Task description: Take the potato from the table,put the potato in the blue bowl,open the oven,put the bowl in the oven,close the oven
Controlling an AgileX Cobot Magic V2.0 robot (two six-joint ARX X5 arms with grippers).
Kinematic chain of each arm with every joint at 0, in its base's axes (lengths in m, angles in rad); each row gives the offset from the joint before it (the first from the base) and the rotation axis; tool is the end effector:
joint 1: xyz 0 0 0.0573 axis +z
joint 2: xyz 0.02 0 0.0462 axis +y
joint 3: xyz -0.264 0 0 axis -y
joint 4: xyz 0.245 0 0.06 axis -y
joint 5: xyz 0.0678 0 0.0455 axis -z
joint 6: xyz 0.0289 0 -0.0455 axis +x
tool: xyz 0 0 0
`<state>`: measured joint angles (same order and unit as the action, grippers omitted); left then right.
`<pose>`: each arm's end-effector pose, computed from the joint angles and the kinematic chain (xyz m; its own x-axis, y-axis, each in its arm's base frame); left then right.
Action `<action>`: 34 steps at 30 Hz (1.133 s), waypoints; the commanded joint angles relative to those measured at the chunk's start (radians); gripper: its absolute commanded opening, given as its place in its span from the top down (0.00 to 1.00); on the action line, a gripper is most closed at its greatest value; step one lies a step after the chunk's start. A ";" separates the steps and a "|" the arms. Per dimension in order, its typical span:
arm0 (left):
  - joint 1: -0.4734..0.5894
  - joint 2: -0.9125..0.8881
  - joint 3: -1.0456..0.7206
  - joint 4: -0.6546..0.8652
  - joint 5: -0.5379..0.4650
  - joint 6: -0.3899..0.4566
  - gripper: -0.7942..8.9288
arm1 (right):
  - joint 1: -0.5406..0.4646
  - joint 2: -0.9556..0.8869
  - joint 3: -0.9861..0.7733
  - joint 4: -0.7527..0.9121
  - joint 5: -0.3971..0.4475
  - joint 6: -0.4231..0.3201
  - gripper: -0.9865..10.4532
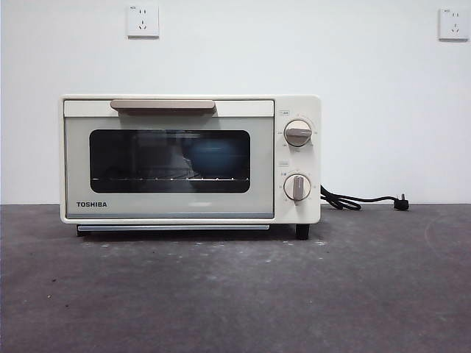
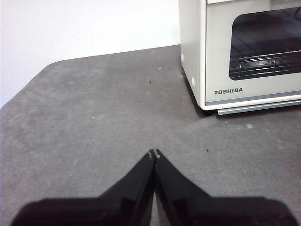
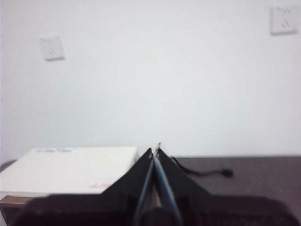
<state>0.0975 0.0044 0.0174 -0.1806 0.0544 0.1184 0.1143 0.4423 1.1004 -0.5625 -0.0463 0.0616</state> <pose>0.0952 0.0077 0.1517 0.9851 0.0417 -0.1666 -0.0239 0.9939 0.1075 0.0344 0.0053 0.4230 0.9826 0.1594 0.0954 -0.1652 0.9846 0.0569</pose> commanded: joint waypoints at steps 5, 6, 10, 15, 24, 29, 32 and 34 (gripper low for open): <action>0.002 -0.001 -0.011 0.002 -0.002 -0.011 0.92 | -0.049 -0.156 -0.389 0.290 -0.007 0.010 0.91; 0.002 -0.001 -0.011 0.002 -0.002 -0.011 0.92 | -0.052 -0.173 -0.436 0.326 -0.007 0.018 0.91; 0.002 -0.001 -0.011 0.002 -0.002 -0.011 0.92 | -0.056 -0.246 -0.628 0.468 -0.005 0.039 0.91; 0.002 -0.001 -0.011 0.002 -0.002 -0.011 0.92 | -0.052 -0.303 -0.811 0.578 -0.007 0.053 0.91; 0.002 -0.001 -0.011 0.002 -0.002 -0.011 0.92 | -0.021 -0.371 -1.013 0.652 -0.029 0.020 0.91; 0.002 -0.001 -0.011 0.002 -0.002 -0.011 0.92 | -0.010 -0.397 -1.062 0.640 -0.114 -0.040 0.91; 0.002 -0.001 -0.011 0.002 -0.002 -0.011 0.92 | -0.006 -0.411 -1.087 0.627 -0.113 -0.053 0.91; 0.002 -0.001 -0.011 0.002 -0.002 -0.011 0.92 | -0.006 -0.430 -1.094 0.577 -0.111 -0.057 0.91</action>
<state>0.0975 0.0048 0.0174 -0.1806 0.0544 0.1184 0.1055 0.0196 0.0193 0.0208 -0.1577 0.0208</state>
